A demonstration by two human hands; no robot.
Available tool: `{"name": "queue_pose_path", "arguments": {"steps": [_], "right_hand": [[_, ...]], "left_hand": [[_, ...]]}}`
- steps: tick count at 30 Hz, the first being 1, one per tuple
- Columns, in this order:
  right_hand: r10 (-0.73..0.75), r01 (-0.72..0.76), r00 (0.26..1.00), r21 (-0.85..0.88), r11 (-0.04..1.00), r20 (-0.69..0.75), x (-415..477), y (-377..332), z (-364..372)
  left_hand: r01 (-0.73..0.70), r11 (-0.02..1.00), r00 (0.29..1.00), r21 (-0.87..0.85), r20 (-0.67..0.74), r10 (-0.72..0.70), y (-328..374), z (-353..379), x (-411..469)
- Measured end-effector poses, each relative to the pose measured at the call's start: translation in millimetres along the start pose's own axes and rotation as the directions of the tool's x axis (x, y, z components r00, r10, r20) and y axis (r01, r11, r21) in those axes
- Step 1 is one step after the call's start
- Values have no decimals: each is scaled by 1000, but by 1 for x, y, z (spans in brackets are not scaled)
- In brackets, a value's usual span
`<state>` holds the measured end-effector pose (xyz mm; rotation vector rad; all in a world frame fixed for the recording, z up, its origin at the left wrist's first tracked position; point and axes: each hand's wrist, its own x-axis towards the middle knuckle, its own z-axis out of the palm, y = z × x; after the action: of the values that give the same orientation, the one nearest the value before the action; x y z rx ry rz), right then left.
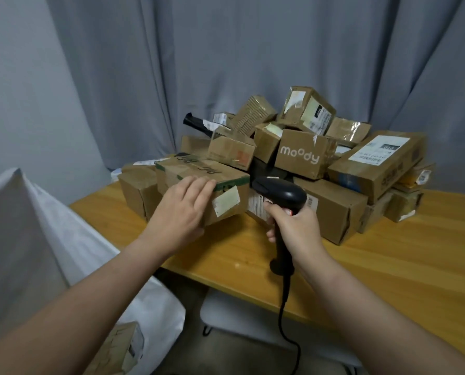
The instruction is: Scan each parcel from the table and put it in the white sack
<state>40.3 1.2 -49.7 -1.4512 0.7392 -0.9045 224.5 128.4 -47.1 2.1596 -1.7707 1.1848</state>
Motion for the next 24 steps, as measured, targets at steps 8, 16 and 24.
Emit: {"name": "queue_pose_path", "arguments": {"steps": [8, 16, 24], "right_hand": [[61, -61, 998, -28, 998, -16, -14, 20, 7], [113, -112, 993, -51, 992, 24, -21, 36, 2], [81, -81, 996, 4, 997, 32, -14, 26, 5]], "left_hand": [[-92, 996, 996, -12, 19, 93, 40, 13, -56], [-58, 937, 991, -343, 94, 96, 49, 23, -42], [712, 527, 692, -464, 337, -639, -21, 21, 39]]}}
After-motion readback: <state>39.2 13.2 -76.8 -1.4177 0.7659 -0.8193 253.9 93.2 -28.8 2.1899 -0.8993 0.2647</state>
